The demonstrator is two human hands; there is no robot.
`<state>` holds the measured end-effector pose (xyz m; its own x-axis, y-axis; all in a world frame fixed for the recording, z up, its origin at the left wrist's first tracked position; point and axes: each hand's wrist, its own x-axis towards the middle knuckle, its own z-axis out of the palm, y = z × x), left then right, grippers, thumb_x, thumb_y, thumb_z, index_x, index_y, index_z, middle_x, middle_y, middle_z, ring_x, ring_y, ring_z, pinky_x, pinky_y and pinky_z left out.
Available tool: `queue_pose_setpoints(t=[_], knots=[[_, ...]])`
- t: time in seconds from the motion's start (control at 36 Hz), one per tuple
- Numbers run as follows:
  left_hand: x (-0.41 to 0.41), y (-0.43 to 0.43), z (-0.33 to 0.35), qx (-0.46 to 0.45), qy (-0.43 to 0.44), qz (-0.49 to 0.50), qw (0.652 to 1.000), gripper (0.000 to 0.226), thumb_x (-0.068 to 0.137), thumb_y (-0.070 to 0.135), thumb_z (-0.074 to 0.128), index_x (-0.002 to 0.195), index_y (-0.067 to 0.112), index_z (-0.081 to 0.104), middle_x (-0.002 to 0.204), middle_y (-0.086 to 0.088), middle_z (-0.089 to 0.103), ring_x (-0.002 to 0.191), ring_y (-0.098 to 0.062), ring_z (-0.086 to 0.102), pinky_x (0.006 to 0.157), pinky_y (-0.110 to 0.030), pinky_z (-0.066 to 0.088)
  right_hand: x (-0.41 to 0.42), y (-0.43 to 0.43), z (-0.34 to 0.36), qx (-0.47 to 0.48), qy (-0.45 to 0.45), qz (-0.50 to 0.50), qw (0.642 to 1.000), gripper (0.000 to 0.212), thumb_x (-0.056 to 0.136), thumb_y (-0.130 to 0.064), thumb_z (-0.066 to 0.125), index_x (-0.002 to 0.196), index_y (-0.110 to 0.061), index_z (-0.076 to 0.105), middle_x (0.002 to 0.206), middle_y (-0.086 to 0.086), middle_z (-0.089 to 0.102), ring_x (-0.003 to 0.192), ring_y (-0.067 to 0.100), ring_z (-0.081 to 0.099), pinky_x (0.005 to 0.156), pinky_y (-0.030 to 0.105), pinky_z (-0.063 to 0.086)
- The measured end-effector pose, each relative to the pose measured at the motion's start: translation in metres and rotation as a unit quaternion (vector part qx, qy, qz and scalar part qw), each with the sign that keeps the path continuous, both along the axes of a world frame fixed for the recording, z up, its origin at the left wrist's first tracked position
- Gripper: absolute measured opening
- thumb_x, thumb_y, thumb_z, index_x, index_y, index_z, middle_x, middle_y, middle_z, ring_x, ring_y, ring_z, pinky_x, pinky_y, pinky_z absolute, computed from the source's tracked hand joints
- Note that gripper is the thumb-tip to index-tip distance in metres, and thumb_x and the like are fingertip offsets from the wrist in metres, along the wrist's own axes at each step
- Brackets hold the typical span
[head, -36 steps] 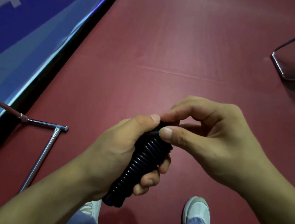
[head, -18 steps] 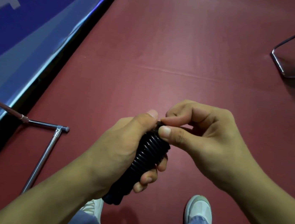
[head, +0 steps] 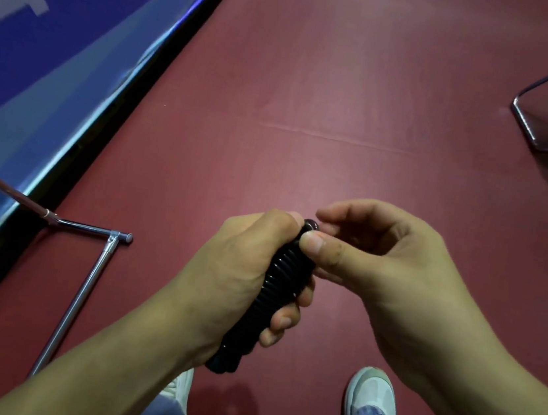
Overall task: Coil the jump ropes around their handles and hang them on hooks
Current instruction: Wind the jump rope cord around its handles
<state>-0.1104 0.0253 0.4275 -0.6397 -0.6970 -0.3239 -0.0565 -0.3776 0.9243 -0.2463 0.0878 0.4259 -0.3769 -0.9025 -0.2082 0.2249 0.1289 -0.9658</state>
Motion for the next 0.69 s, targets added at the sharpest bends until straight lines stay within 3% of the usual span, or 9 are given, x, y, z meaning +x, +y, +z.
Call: queue_pose_setpoints(t=[0.11, 0.19, 0.31, 0.42, 0.5, 0.69], knots=[[0.000, -0.003, -0.010, -0.113, -0.040, -0.011, 0.993, 0.043, 0.073, 0.066, 0.046, 0.069, 0.028, 0.064, 0.060, -0.009, 0.061, 0.043, -0.019, 0.053, 0.042, -0.025, 0.040, 0.003, 0.002, 0.000, 0.018, 0.020, -0.007, 1.000, 0.015, 0.072, -0.003, 0.083, 0.084, -0.007, 0.075, 0.070, 0.004, 0.071, 0.063, 0.009, 0.065, 0.060, 0.016, 0.049], [-0.001, -0.002, -0.014, -0.132, -0.044, -0.003, 0.990, 0.046, 0.071, 0.070, 0.041, 0.070, 0.030, 0.063, 0.060, -0.009, 0.060, 0.044, -0.020, 0.052, 0.044, -0.027, 0.040, 0.005, 0.002, 0.000, 0.015, 0.027, -0.024, 0.999, 0.009, 0.078, 0.002, 0.080, 0.079, -0.006, 0.075, 0.068, 0.006, 0.073, 0.061, 0.010, 0.067, 0.059, 0.016, 0.049], [-0.002, -0.002, -0.017, -0.161, -0.048, 0.009, 0.986, 0.041, 0.081, 0.061, 0.043, 0.072, 0.025, 0.060, 0.061, -0.008, 0.060, 0.045, -0.022, 0.051, 0.044, -0.032, 0.040, 0.000, -0.002, 0.005, 0.050, 0.015, -0.007, 0.999, 0.010, 0.070, -0.006, 0.084, 0.067, -0.012, 0.076, 0.069, 0.007, 0.072, 0.066, 0.014, 0.066, 0.066, 0.027, 0.052], [0.000, -0.003, -0.020, -0.189, -0.047, 0.018, 0.981, 0.040, 0.092, 0.044, 0.038, 0.080, 0.011, 0.058, 0.063, -0.009, 0.059, 0.046, -0.026, 0.048, 0.042, -0.037, 0.040, -0.009, -0.004, 0.009, 0.121, -0.041, 0.068, 0.990, 0.018, 0.065, -0.016, 0.085, 0.080, -0.011, 0.077, 0.082, 0.009, 0.073, 0.080, 0.015, 0.070, 0.079, 0.036, 0.055], [0.001, -0.003, -0.022, -0.238, -0.063, 0.014, 0.969, 0.041, 0.092, 0.043, 0.037, 0.080, 0.011, 0.059, 0.064, -0.007, 0.060, 0.048, -0.020, 0.051, 0.044, -0.034, 0.041, -0.008, -0.004, 0.009, 0.154, -0.074, 0.099, 0.980, 0.015, 0.077, -0.014, 0.081, 0.090, -0.009, 0.076, 0.081, 0.007, 0.069, 0.080, 0.016, 0.065, 0.074, 0.033, 0.054], [0.001, -0.004, -0.028, -0.284, -0.094, 0.018, 0.954, 0.036, 0.095, 0.041, 0.035, 0.080, 0.018, 0.059, 0.057, 0.006, 0.056, 0.051, -0.017, 0.051, 0.049, -0.035, 0.040, 0.000, -0.006, 0.000, 0.150, -0.132, 0.059, 0.978, 0.013, 0.080, -0.009, 0.078, 0.091, -0.010, 0.072, 0.079, 0.008, 0.068, 0.071, 0.016, 0.065, 0.069, 0.034, 0.057]])
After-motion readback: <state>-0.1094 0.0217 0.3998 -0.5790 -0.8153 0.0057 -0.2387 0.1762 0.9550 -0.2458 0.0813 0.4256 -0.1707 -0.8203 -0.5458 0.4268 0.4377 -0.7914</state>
